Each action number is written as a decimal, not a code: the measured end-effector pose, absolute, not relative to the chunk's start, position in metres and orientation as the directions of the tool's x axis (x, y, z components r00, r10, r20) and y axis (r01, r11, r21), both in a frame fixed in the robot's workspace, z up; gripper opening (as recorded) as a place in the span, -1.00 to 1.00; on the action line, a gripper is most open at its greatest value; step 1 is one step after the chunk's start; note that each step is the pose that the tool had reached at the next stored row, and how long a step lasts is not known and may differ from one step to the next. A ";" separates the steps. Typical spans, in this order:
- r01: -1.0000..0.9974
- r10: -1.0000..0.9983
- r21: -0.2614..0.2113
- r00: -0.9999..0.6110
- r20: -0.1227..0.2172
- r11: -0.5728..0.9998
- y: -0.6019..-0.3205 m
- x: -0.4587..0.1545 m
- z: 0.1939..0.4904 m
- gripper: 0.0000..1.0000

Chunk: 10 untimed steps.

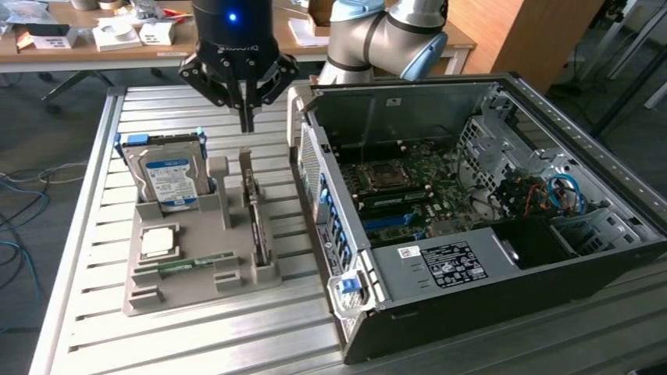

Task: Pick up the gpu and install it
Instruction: 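Reach for the gpu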

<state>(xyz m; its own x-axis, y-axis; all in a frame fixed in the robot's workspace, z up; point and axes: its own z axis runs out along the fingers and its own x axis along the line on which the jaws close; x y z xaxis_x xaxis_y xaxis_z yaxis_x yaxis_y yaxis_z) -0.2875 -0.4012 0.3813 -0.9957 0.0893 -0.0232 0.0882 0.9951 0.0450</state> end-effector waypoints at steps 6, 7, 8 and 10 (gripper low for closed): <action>0.088 0.089 0.045 -0.996 -0.023 0.995 -0.411 -0.288 0.381 -0.71; 0.088 0.089 0.045 -0.996 -0.023 0.995 -0.413 -0.288 0.381 -0.71; 0.088 0.089 0.045 -0.996 -0.023 0.995 -0.415 -0.288 0.381 -0.71; 0.088 0.089 0.045 -0.996 -0.023 0.995 -0.419 -0.288 0.381 -0.71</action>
<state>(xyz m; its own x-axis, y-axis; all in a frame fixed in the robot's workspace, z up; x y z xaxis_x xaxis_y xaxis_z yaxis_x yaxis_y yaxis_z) -0.2885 -0.4193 0.3813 -0.9957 0.0893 -0.0233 0.0882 0.9951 0.0452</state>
